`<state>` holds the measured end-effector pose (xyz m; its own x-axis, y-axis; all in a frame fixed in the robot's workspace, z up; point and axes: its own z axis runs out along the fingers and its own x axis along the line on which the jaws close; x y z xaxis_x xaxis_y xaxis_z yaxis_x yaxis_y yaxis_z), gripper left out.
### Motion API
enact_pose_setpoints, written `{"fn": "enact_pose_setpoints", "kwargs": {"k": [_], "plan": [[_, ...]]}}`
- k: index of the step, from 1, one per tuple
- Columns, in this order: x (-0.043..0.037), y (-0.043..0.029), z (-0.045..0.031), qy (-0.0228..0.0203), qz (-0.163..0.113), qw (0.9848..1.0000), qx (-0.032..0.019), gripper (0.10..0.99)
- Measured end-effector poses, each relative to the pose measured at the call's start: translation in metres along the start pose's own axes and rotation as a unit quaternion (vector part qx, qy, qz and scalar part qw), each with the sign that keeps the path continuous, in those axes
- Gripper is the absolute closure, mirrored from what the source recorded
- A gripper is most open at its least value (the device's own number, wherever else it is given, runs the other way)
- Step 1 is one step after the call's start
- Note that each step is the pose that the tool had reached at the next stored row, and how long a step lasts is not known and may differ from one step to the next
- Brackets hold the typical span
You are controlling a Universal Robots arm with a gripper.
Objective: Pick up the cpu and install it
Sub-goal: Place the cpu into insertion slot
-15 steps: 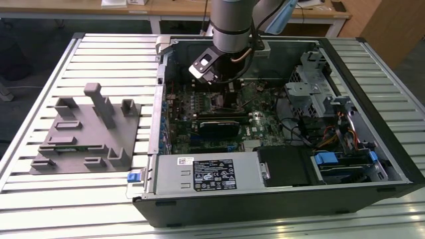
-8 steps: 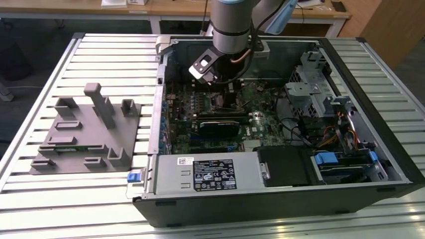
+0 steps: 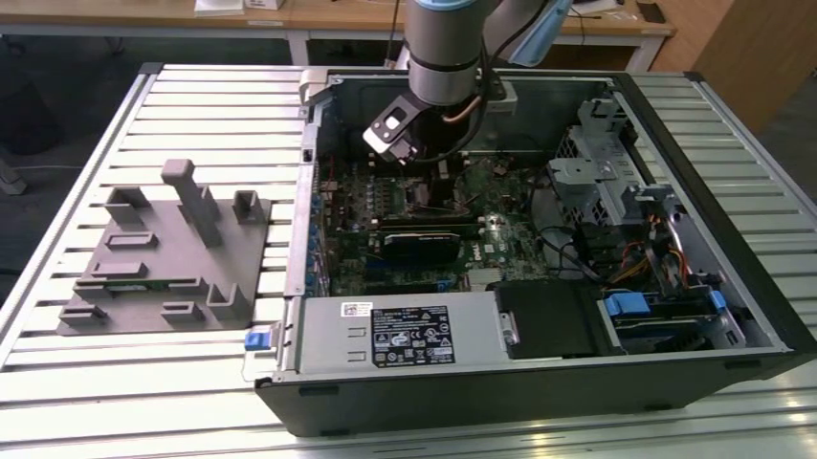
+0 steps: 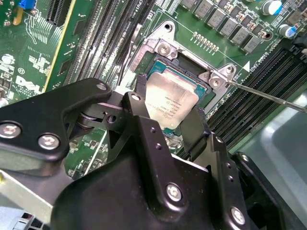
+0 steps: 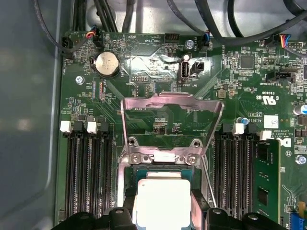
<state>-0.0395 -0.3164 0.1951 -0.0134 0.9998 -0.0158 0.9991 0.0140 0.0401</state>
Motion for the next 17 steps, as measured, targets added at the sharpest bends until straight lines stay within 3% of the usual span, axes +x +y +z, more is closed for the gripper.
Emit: {"fn": "enact_pose_setpoints", "kwargs": {"k": [13,14,17], "plan": [[0.0003,0.0,0.0015,0.0004,0.0,1.0,-0.0002,0.541],[0.0003,0.0,0.0014,0.0002,0.0,1.0,-0.0001,0.478],[0.0002,0.0,0.0012,0.0001,0.0,1.0,-0.0001,0.478]]}}
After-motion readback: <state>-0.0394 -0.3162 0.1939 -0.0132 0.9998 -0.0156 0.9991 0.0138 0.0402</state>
